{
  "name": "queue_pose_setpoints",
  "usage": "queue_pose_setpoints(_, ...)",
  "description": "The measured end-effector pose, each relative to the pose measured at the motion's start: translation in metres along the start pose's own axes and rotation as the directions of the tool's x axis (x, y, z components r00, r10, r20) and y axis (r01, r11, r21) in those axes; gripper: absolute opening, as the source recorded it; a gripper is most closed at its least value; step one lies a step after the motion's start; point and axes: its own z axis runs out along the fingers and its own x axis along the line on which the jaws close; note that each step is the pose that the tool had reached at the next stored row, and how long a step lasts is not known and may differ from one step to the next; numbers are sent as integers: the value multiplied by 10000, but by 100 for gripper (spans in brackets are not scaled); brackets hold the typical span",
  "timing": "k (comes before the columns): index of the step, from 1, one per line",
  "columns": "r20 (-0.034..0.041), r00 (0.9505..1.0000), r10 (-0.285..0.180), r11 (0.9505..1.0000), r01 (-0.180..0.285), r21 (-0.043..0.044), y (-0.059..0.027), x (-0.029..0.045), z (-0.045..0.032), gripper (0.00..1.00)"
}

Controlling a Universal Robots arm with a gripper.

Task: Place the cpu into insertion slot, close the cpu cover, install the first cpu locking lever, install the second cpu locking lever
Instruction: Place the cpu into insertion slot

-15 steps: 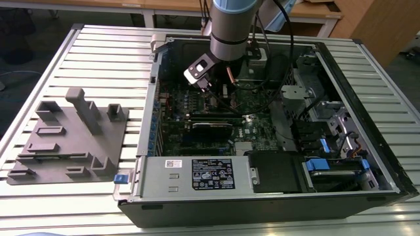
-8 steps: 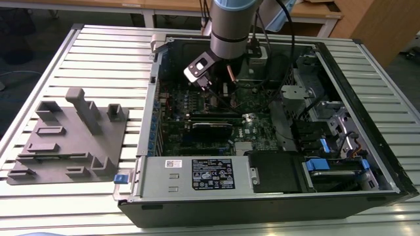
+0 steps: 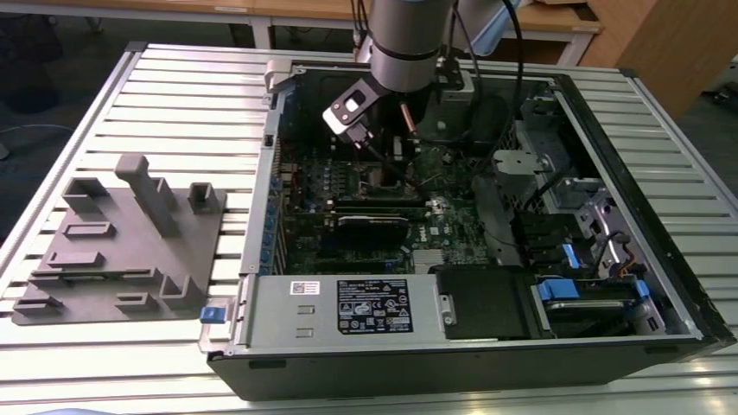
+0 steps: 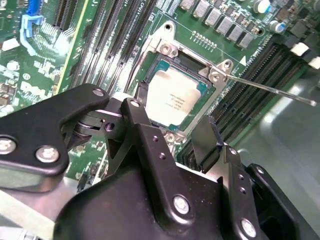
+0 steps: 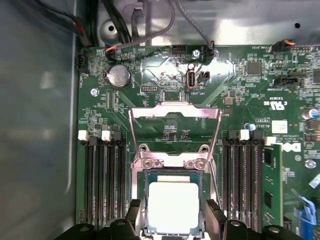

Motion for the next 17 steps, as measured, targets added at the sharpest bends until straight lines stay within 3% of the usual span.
queue_pose_setpoints(11,-2,10000,-1,10000,1,-1,1,2,-47,60)
queue_pose_setpoints(17,-1,10000,0,10000,0,0,1,2,-59,36)
